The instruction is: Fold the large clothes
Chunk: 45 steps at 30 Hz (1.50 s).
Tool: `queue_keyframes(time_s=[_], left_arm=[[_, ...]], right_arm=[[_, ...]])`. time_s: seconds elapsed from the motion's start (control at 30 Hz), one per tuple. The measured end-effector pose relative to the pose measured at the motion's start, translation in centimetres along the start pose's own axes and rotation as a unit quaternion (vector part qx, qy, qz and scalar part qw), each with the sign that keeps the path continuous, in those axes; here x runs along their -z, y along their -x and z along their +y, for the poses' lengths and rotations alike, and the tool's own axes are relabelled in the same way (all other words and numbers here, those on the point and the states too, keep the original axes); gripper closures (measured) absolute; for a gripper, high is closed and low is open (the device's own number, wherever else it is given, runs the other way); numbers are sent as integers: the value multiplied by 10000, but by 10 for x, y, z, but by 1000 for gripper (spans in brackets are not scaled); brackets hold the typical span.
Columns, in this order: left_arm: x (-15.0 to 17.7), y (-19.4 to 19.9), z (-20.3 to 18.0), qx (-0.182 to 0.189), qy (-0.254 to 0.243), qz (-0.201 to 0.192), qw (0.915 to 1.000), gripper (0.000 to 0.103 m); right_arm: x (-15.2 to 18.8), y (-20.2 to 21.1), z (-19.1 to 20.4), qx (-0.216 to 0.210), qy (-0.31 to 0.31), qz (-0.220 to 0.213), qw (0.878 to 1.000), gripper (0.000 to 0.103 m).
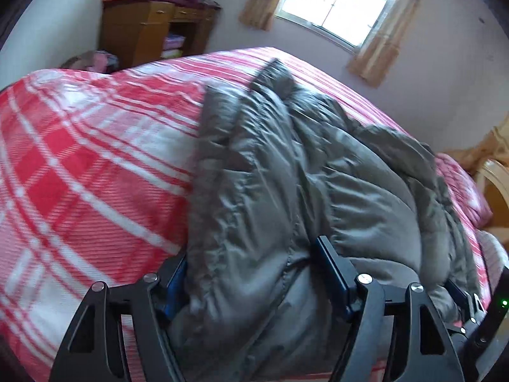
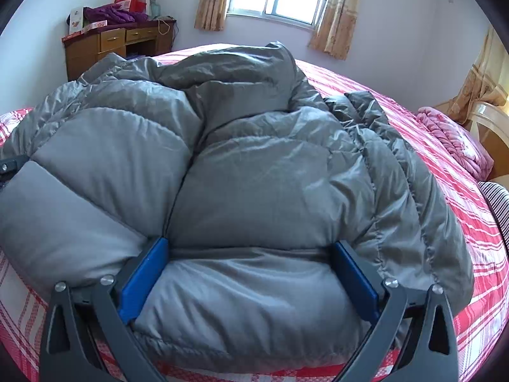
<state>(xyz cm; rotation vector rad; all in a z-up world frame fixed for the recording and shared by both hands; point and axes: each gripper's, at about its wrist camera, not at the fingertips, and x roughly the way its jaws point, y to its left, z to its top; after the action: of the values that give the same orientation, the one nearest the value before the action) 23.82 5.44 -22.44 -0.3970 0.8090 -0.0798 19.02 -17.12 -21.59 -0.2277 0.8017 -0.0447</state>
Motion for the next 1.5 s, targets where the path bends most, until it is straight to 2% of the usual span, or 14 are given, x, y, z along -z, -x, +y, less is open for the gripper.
queue_keyframes(time_s=[0.03, 0.07, 0.1, 0.17, 0.53, 0.77, 0.83, 0.93, 1.0, 1.1, 1.27, 1.37, 1.43, 1.5], left_arm=[[0, 1, -2, 63, -27, 9, 10000, 36], [-2, 0, -1, 311, -25, 26, 9995, 74], [-3, 1, 0, 650, 7, 79, 9979, 85], [-5, 7, -2, 603, -117, -11, 9981, 92], [-15, 64, 28, 823, -85, -382, 9958, 95], [-27, 91, 75, 603, 405, -526, 9960, 96], [-34, 106, 74, 536, 340, -679, 9957, 96], [-47, 124, 51, 521, -11, -917, 9944, 96], [-53, 137, 24, 521, -326, -1086, 9922, 96], [-59, 142, -16, 553, -751, -1221, 9881, 96], [-51, 136, -109, 673, -1777, -1383, 9720, 96], [-26, 114, -173, 743, -2586, -1276, 9546, 96], [-5, 91, -206, 692, -3025, -1139, 9438, 96], [25, 60, -239, 491, -3618, -1057, 9249, 96]], right_arm=[[0, -1, 0, 18, 14, -7, 10000, 0], [1, -1, 0, 30, 23, -16, 10000, 0], [1, -2, 0, 25, 20, -17, 10000, 0], [1, -2, 0, 10, 18, -5, 10000, 0], [-1, 4, 21, 180, 102, 95, 9997, 0], [1, 25, 84, -51, 412, -62, 9991, 1], [1, 31, 100, -223, 513, -109, 9984, 1], [-3, 43, 98, -869, 509, -62, 9949, 2], [-4, 55, 77, -1237, 319, -77, 9918, 2], [-4, 75, 28, -1276, -164, -329, 9911, 2], [9, 84, -93, -513, -1187, -630, 9896, 1], [28, 73, -163, -13, -1816, -474, 9822, 1], [40, 69, -192, 103, -2144, -392, 9759, 1], [50, 64, -216, 195, -2347, -325, 9713, 1]])
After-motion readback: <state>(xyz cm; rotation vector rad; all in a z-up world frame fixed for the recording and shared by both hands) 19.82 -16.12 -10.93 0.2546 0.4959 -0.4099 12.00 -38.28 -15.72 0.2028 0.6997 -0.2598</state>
